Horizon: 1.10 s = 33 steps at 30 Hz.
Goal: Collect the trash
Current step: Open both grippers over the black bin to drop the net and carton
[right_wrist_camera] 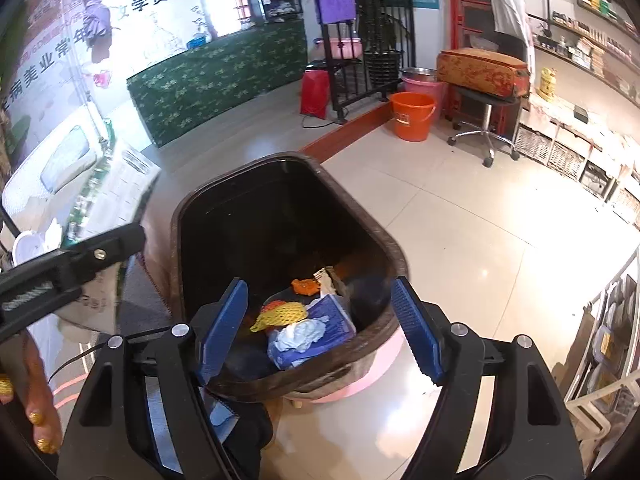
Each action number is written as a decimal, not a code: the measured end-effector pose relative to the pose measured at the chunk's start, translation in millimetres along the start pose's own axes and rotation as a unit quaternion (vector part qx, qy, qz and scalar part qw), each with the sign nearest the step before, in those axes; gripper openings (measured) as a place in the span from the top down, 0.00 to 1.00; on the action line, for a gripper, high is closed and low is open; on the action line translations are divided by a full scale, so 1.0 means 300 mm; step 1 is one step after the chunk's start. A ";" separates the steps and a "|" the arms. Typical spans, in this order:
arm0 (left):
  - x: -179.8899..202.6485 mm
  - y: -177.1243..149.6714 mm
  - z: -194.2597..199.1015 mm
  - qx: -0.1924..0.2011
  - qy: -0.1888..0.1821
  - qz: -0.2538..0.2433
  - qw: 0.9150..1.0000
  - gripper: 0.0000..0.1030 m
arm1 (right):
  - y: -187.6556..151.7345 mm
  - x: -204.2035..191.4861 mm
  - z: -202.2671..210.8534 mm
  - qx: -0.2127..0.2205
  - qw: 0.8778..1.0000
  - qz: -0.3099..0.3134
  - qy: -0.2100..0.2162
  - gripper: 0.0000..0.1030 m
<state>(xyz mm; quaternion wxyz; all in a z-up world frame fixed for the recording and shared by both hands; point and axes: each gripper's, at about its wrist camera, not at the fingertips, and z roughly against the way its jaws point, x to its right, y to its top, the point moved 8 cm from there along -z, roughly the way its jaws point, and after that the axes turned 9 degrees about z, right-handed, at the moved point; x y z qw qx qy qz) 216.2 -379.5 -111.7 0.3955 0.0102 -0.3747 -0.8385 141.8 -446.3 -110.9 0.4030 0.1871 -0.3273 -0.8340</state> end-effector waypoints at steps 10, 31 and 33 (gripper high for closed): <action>0.034 0.000 -0.089 -0.027 0.009 -0.011 1.000 0.51 | -0.010 0.082 0.009 0.005 1.000 -0.016 -0.017 0.27; 0.058 0.052 -0.104 -0.022 0.018 -0.015 0.999 0.14 | -0.024 0.110 0.002 0.001 0.999 -0.039 -0.023 0.26; 0.050 0.045 -0.095 -0.022 0.016 -0.009 1.000 0.14 | -0.022 0.111 -0.001 0.000 0.999 -0.038 -0.022 0.26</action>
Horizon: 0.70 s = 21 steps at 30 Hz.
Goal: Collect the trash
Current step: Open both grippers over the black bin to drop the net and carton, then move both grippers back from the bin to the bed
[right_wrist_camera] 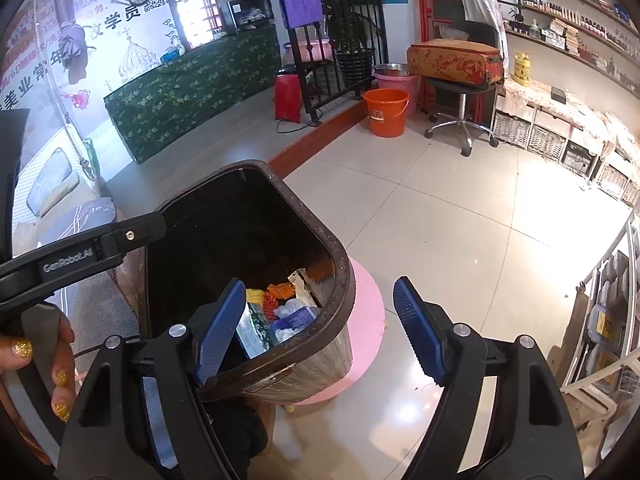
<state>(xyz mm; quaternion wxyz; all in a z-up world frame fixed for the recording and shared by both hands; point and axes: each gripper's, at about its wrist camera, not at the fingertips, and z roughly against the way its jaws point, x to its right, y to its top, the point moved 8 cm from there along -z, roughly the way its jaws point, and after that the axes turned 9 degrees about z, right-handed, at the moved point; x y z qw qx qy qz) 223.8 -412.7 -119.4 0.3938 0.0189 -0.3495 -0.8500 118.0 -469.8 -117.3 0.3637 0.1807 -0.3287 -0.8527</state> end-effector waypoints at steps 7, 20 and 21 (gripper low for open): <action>-0.022 0.005 0.037 0.009 -0.003 0.012 1.000 0.14 | 0.006 -0.011 -0.001 -0.001 1.000 0.004 0.003 0.26; -0.171 0.004 0.165 0.056 0.039 0.030 0.997 0.10 | 0.029 -0.094 0.008 0.011 0.999 0.031 0.023 0.19; -0.188 0.000 0.175 0.058 0.043 0.034 0.997 0.10 | 0.030 -0.109 0.009 0.012 0.999 0.035 0.026 0.19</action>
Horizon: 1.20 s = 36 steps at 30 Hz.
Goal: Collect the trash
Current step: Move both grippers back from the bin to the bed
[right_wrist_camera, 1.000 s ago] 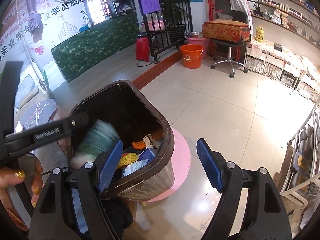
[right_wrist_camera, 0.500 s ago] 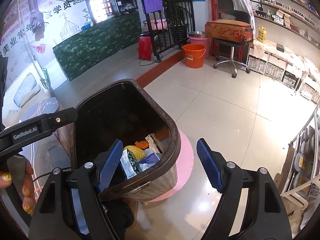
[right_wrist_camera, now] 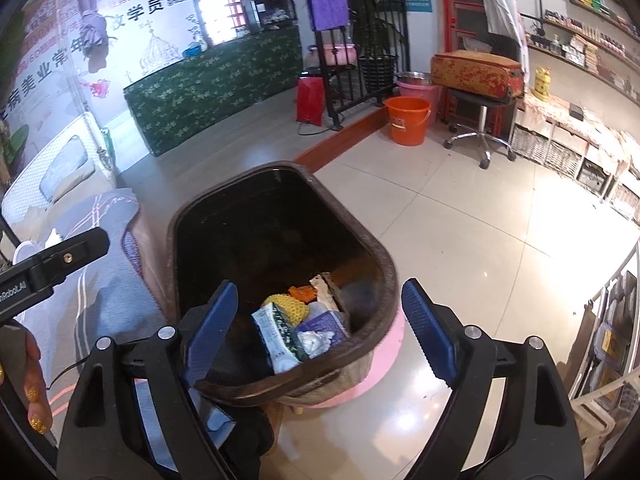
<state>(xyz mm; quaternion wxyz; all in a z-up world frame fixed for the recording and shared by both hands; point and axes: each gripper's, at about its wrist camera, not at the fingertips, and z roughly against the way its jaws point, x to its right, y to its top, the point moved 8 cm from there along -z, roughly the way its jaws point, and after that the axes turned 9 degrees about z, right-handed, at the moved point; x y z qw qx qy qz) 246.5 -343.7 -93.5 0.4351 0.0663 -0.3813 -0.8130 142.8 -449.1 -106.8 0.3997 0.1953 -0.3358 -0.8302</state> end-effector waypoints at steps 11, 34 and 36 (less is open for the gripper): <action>-0.256 -0.030 0.111 0.019 0.055 0.063 0.996 0.09 | 0.051 -0.189 -0.002 0.008 0.998 0.049 0.047 0.18; -0.986 -0.013 0.333 0.062 0.218 0.182 0.957 0.28 | 0.086 -0.742 0.039 -0.007 0.967 0.169 0.190 0.18; -1.015 0.007 0.313 0.059 0.221 0.179 0.957 0.31 | 0.090 -0.791 0.032 -0.015 0.963 0.177 0.202 0.18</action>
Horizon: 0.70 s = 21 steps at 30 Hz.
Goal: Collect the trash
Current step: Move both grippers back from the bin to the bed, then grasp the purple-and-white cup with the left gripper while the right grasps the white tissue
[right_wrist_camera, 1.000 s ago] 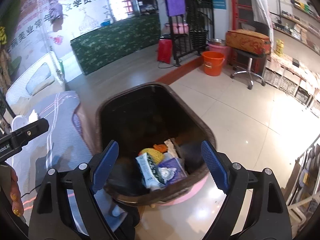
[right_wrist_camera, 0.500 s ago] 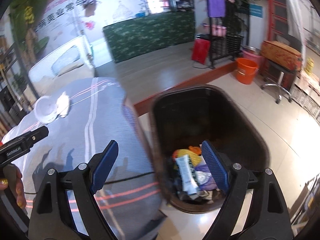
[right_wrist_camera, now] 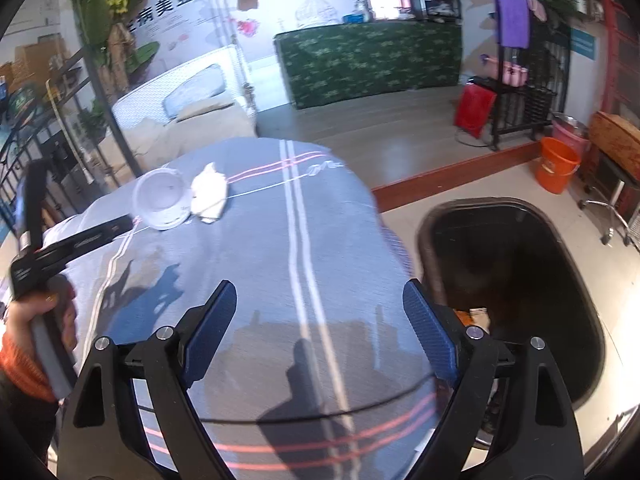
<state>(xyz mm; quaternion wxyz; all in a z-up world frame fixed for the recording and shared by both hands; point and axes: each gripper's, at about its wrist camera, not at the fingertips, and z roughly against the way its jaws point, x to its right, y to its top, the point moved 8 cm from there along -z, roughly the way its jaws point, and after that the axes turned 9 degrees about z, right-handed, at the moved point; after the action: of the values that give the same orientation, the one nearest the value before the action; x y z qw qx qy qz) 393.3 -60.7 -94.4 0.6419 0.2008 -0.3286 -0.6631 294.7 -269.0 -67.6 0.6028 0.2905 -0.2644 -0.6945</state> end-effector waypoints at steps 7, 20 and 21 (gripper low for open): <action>-0.031 0.081 -0.117 -0.011 0.014 -0.009 1.000 0.40 | 0.072 -0.115 -0.092 -0.019 0.999 0.034 0.033 0.18; -0.082 0.114 -0.189 -0.021 -0.001 0.028 0.999 0.90 | 0.148 -0.269 -0.265 -0.047 0.994 0.068 0.066 0.18; -0.082 0.117 -0.186 -0.020 0.000 0.028 0.999 0.91 | 0.158 -0.279 -0.281 -0.049 0.994 0.071 0.067 0.18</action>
<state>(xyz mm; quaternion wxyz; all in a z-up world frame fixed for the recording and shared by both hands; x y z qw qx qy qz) 459.4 -45.1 -113.1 0.6641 0.1787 -0.3209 -0.6512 396.8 -193.9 -84.7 0.6805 0.2867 -0.2089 -0.6412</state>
